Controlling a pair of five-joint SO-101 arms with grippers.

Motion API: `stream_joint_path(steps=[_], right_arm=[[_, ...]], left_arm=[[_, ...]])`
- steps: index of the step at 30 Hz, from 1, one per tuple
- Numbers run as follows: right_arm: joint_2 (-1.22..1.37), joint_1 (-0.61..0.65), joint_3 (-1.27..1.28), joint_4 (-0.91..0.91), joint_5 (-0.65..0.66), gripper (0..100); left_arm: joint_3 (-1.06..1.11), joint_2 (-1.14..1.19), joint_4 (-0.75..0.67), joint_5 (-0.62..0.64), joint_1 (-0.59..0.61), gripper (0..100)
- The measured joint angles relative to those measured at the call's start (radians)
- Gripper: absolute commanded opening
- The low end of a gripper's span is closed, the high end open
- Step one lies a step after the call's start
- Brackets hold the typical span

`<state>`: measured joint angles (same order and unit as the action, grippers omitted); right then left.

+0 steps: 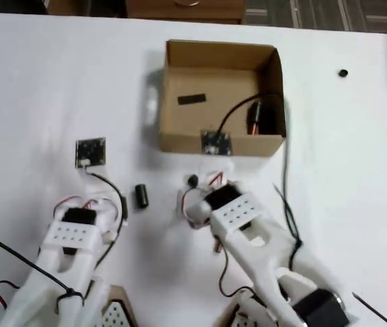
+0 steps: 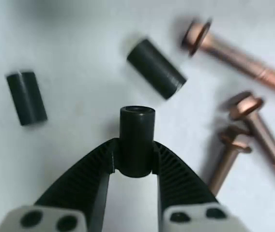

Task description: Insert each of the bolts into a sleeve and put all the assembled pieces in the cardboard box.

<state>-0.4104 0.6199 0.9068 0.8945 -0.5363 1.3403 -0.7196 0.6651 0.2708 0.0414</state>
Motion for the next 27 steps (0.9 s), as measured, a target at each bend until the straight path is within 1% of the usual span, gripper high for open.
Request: stream_joint_path(steps=[4,9,12,15,18,20,23,27], right_arm=[[-0.117,-0.068,-0.064,0.018,0.052,2.0],[-0.27,-0.204,-0.103,0.081,0.089,2.0],[-0.324,-0.288,-0.143,0.203,0.129,2.0],[-0.333,-0.376,-0.201,0.333,0.169,2.0],[-0.333,-0.482,-0.255,0.411,0.18,2.0],[-0.333,-0.557,-0.275,0.431,0.184,2.0],[-0.336,-0.655,-0.282,0.443,0.196,2.0],[-0.356,-0.776,-0.282,0.446,0.288,2.0]], left_arm=[[0.0,0.0,0.0,0.0,-0.002,2],[0.0,0.0,0.009,0.0,-0.002,2],[-0.049,0.0,0.1,0.003,0.006,2],[-0.199,0.0,0.281,0.043,-0.017,2],[-0.402,0.0,0.483,0.083,-0.107,2],[-0.523,0.0,0.572,0.117,-0.19,2],[-0.634,0.0,0.643,0.169,-0.324,2],[-0.681,0.0,0.683,0.204,-0.483,2]])
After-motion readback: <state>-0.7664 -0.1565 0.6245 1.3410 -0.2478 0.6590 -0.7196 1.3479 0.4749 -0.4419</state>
